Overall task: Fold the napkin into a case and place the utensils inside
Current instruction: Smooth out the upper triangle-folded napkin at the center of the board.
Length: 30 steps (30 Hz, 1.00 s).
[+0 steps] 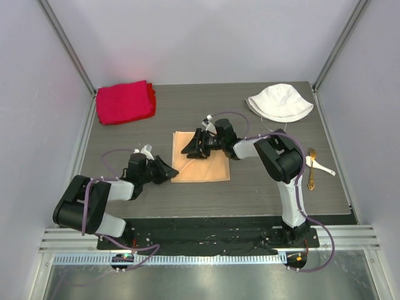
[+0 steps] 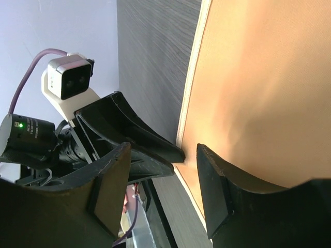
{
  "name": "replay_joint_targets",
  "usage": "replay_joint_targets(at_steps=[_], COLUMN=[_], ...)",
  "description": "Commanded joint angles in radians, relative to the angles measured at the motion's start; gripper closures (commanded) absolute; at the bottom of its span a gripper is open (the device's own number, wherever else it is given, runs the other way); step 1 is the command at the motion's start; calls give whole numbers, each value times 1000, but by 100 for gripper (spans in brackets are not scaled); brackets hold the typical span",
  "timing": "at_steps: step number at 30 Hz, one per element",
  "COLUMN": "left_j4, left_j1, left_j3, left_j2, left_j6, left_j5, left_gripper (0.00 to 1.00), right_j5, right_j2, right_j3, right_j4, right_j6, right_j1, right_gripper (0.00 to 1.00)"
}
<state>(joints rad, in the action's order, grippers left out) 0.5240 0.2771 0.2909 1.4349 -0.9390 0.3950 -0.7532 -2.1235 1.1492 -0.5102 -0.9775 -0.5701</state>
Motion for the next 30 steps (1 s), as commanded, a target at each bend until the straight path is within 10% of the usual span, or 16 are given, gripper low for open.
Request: replay_joint_targets(at_steps=[1,11,30], left_j4=[-45,-124,-331], left_j1=[11,16,39], left_j3=[-21,-56,215], left_j2=[-19,-74,-199], left_j6=[17,16,108], left_j5=[-50,-123,-53], left_gripper=[69,69,62], right_j5=[-35,-92,-11], right_j2=[-7,-141,51], right_j3=[-26,-26,245], right_j4=[-100,-223,329], right_j6=[11,26,246], right_j1=[4,188,289], right_gripper=[41,41,27])
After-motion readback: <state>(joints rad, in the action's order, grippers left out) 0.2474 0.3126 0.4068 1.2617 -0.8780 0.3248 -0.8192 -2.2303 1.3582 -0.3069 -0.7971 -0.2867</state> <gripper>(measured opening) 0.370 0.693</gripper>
